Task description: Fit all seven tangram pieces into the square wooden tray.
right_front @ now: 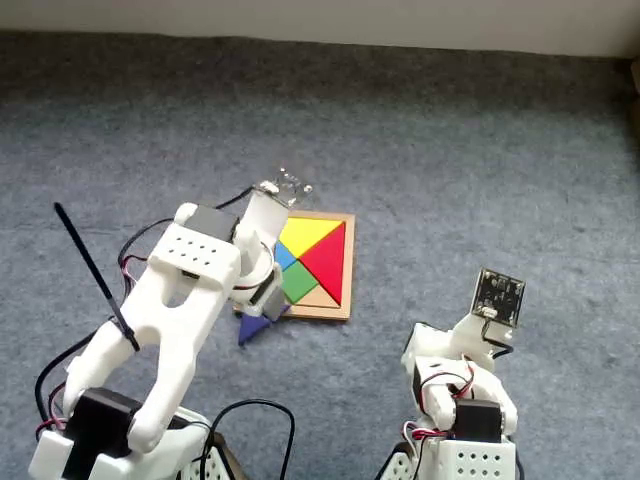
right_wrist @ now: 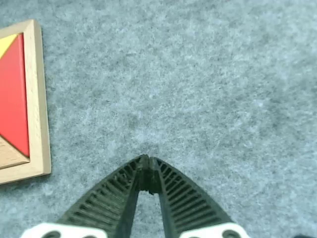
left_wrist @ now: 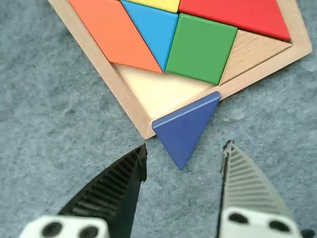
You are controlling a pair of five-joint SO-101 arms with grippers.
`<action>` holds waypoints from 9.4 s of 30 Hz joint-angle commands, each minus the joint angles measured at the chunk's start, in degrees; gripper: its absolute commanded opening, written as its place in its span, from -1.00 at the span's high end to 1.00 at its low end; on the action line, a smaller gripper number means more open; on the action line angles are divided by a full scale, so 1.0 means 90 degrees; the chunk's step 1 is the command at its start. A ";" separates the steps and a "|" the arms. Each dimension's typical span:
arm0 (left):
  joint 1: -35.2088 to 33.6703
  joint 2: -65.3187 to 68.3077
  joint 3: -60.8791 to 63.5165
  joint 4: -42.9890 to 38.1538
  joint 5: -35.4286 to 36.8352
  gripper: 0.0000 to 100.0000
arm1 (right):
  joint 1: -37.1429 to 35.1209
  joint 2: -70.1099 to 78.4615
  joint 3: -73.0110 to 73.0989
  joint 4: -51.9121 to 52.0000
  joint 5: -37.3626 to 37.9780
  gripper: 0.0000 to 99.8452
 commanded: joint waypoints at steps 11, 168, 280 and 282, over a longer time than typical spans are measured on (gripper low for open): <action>-0.0503 -0.0122 0.0943 -0.1495 0.1201 0.52 | 0.0073 -0.0083 0.0913 -0.0112 0.0059 0.99; -0.0034 -0.0923 0.0737 -0.1670 0.1065 0.63 | 0.0073 -0.0083 0.0913 -0.0112 0.0059 0.99; -0.0171 0.3336 -0.3980 -0.0166 -0.0488 0.74 | 0.0073 -0.0083 0.0913 -0.0112 0.0059 0.99; -0.0142 0.3248 -0.4029 -0.0166 -0.0322 0.74 | 0.0073 -0.0083 0.0913 -0.0112 0.0059 0.99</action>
